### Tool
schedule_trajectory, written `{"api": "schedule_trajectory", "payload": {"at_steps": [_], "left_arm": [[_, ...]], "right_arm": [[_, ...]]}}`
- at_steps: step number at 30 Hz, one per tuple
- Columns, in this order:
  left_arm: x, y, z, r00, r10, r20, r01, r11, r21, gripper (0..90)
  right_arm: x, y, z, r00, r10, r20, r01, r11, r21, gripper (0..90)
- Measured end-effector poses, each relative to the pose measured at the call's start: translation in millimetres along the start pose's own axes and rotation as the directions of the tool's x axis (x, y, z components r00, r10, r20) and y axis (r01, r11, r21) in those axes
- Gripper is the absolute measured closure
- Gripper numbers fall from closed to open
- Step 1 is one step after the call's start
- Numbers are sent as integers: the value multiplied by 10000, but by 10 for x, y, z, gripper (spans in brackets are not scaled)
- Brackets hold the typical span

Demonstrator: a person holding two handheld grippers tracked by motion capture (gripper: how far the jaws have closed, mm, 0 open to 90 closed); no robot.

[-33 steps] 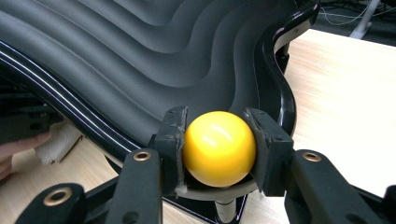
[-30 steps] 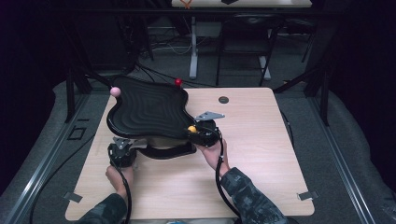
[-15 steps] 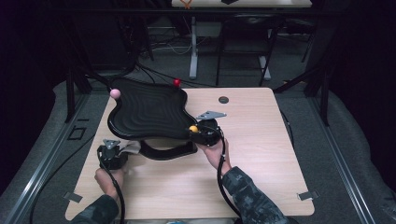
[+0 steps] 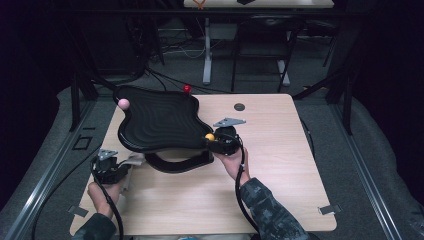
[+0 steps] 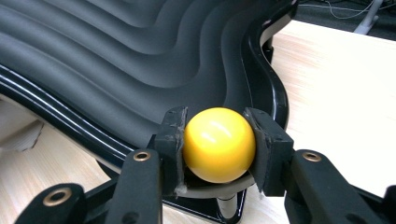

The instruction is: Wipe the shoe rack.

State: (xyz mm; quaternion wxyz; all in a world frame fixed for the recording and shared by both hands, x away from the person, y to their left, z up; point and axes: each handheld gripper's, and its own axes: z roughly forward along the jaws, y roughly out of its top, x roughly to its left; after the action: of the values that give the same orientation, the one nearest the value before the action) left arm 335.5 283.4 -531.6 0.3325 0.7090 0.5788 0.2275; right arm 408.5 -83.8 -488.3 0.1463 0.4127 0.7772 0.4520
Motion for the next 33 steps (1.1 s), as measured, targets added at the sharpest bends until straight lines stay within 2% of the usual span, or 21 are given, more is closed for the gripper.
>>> {"api": "schedule_trajectory", "payload": {"at_steps": [1,2,3,9,14,18,21,25,33], "left_arm": [[-6,3,-26,10000,9,26,-9,10000,-1,825],[-2,13,-43,9995,213,236,-222,9990,387,821],[-3,8,-59,9993,255,281,-269,9985,475,823],[19,6,-212,9973,628,379,-649,9963,563,823],[44,1,-289,9962,650,574,-684,9959,590,820],[44,9,-359,9963,733,459,-747,9967,314,818],[67,4,-393,9972,616,430,-625,9979,188,818],[98,-3,-399,9979,475,435,-484,9986,192,818],[82,-3,-376,9969,575,528,-586,9981,194,817]], "right_arm": [[-12,0,-3,10000,-2,6,2,10000,-10,598],[-43,0,-15,10000,-3,43,3,10000,10,598],[-51,-1,-19,10000,48,68,-48,10000,29,597],[-118,1,-42,9999,86,137,-87,9999,75,597],[-163,8,-58,9999,-13,112,12,9999,143,596],[-197,12,-73,9997,-23,229,18,9998,201,597],[-216,13,-83,9995,-35,324,27,9997,225,597],[-260,12,-106,9992,5,411,-15,9997,253,596],[-359,8,-162,9978,81,664,-103,9994,320,595]]}}
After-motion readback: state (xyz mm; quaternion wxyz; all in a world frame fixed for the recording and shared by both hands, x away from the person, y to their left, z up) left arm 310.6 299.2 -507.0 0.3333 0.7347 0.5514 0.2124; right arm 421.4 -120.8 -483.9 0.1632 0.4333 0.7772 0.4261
